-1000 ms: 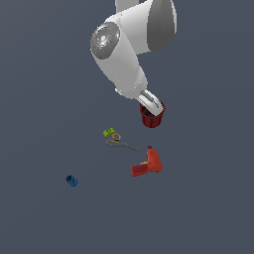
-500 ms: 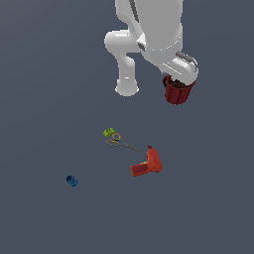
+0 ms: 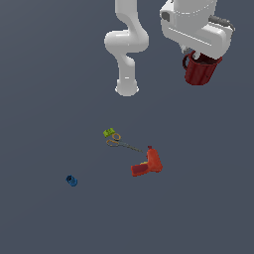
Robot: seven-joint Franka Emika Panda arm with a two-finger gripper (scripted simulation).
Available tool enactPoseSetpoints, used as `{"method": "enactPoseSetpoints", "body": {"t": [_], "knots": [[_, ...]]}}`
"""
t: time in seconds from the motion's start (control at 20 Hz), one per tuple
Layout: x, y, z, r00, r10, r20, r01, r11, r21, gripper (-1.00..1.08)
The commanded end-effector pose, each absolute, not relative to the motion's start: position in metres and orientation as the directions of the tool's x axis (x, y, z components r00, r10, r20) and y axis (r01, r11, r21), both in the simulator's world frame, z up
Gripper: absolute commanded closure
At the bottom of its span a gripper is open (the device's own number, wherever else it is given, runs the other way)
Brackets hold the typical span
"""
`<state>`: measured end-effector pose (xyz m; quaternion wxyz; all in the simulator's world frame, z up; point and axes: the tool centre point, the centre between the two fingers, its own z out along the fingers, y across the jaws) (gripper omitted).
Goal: Pick up a designated object from a clutter of objects.
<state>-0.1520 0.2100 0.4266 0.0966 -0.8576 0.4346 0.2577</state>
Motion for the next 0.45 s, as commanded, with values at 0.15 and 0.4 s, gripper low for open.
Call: {"method": "enactPoseSetpoints", "body": {"t": [0.15, 0.4], "knots": [[-0.1561, 0.2242, 0.4429, 0.489, -0.696, -0.526, -0.797, -0.602, 0.056, 1.08], [-0.1547, 0.2245, 0.4432, 0.488, -0.696, -0.526, -0.797, -0.601, 0.055, 1.08]]}}
